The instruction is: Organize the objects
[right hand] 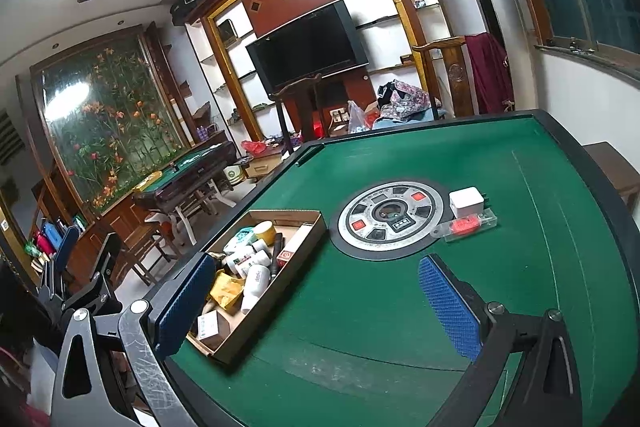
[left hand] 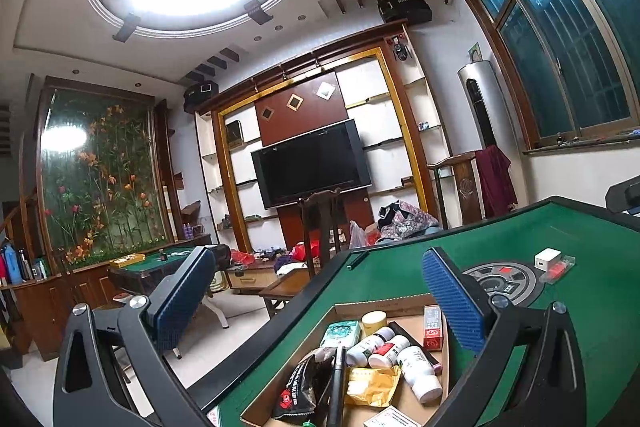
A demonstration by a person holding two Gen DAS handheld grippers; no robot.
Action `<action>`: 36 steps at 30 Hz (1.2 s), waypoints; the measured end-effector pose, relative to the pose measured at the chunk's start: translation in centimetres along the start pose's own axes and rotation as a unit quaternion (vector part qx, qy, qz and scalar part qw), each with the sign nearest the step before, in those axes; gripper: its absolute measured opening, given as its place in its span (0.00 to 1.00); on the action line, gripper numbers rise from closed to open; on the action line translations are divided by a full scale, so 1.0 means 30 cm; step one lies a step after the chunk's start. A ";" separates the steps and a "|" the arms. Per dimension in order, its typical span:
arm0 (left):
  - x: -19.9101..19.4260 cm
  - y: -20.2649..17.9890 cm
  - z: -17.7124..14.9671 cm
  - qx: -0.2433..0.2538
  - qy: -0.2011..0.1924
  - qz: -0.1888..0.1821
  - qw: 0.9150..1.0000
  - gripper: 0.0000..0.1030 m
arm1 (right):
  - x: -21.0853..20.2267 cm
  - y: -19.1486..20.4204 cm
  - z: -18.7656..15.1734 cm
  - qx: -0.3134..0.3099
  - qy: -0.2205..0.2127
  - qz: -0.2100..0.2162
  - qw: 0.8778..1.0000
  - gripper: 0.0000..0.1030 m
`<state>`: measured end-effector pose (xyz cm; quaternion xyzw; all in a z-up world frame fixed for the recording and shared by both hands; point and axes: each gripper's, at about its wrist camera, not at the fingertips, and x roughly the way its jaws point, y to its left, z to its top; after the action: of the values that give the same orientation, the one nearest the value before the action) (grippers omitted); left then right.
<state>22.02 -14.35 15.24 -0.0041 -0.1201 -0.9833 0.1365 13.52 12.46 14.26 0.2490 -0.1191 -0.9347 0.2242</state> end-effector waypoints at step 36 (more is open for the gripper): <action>0.463 -0.270 -0.035 -0.105 0.316 -0.265 0.905 1.00 | 0.668 -0.597 0.249 0.008 0.199 -0.191 0.961 1.00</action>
<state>6.49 -10.75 12.89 0.3243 0.0364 -0.9400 -0.0992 -12.35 19.29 6.36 0.4501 -0.0299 -0.8906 0.0585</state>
